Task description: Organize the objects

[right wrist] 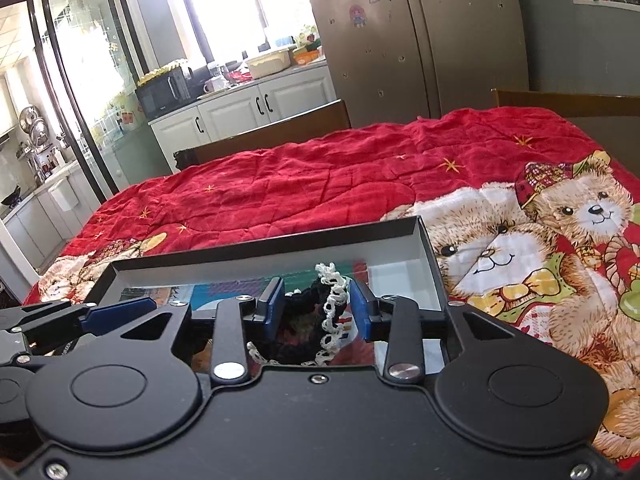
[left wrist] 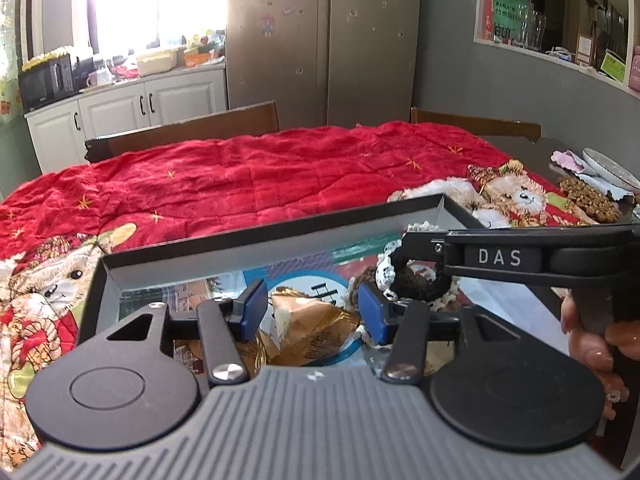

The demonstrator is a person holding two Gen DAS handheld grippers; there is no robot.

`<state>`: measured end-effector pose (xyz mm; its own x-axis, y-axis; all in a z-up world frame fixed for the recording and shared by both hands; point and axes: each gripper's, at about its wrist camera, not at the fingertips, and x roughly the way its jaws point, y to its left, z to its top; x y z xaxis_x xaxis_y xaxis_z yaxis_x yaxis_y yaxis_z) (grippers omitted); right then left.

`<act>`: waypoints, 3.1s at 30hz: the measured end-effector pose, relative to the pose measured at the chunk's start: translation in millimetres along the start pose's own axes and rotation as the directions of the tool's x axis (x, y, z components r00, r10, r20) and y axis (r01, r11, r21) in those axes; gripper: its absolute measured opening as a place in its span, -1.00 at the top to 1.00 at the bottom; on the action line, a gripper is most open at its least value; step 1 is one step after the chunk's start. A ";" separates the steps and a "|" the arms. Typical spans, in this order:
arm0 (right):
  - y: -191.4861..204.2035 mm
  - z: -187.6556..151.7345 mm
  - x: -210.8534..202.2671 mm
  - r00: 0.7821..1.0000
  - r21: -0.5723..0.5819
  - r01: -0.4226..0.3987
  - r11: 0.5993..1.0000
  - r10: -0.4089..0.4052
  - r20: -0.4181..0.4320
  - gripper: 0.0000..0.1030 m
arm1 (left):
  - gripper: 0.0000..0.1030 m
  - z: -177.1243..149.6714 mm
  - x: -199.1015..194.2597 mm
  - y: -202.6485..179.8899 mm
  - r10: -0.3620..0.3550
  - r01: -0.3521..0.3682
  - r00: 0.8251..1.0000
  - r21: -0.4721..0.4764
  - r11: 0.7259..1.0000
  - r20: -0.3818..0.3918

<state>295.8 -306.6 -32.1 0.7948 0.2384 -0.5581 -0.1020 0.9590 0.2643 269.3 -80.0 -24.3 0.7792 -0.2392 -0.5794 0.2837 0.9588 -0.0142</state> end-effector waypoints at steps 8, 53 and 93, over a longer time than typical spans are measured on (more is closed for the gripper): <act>7.4 1.0 -15.5 1.000 -0.034 -0.002 0.999 0.003 0.027 0.33 | -0.44 1.8 -20.0 -2.7 0.020 -0.020 0.999 0.001 1.000 0.049; 65.1 -55.9 -159.4 0.987 -0.246 -0.117 0.962 0.140 0.078 0.22 | -0.69 -55.7 -164.9 11.7 0.047 -0.035 0.981 -0.069 0.997 0.187; 9.7 -137.5 -211.1 0.997 -0.177 -0.033 0.984 0.044 0.060 0.16 | -0.77 -124.8 -173.2 -16.2 0.025 -0.025 0.991 -0.008 1.000 0.135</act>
<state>44.8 -326.6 -19.8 0.8242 0.2707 -0.4974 -0.2323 0.9627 0.1388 60.0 -34.9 -25.3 0.8544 -0.2333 -0.4643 0.2602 0.9655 -0.0062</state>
